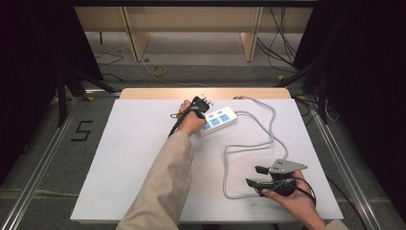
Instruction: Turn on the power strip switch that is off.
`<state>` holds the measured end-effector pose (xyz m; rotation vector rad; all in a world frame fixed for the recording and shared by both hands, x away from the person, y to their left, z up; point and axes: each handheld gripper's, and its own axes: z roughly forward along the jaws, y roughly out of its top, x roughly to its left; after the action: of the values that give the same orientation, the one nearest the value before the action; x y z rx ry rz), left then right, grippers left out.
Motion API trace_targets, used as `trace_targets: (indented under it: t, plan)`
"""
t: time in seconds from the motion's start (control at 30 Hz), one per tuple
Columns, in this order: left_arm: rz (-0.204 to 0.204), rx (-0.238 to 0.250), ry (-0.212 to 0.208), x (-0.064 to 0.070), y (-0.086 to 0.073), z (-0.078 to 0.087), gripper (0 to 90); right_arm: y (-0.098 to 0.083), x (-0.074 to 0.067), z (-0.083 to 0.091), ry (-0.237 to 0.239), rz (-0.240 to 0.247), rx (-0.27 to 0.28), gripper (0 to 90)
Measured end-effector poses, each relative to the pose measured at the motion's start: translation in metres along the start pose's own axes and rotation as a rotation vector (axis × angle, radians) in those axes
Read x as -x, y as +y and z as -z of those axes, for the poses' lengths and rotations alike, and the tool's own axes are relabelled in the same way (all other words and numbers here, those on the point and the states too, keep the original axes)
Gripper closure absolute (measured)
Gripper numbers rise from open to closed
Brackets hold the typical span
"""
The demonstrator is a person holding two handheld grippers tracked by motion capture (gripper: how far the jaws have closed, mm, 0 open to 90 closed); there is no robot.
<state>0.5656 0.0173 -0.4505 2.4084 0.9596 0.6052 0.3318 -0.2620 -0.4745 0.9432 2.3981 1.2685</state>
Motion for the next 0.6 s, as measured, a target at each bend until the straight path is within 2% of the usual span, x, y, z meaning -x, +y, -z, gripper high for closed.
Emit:
trace_targets:
  t: [0.23,0.33,0.4,0.43,0.5,0.6]
  plan:
    - [-0.001,0.001,-0.007,-0.001,0.000,0.000,90.0,0.000,0.000,0.001,-0.002,-0.003,0.000,39.0]
    - [0.026,0.025,-0.014,-0.002,-0.002,0.002,89.8,0.000,0.001,0.001,-0.001,0.000,-0.001,39.0]
    - [0.030,0.020,-0.021,-0.003,-0.003,0.003,89.7,0.000,0.001,0.001,-0.002,0.001,0.001,39.0]
    - [0.035,0.024,-0.021,-0.003,-0.004,0.003,84.6,0.000,0.001,0.000,-0.001,-0.001,0.002,38.9]
    - [0.046,0.021,-0.015,-0.007,-0.006,0.006,81.8,0.000,0.001,0.000,-0.001,-0.001,0.001,39.0]
    - [0.074,0.044,-0.014,-0.011,-0.009,0.011,75.8,0.000,0.000,0.000,0.000,-0.001,-0.001,38.9]
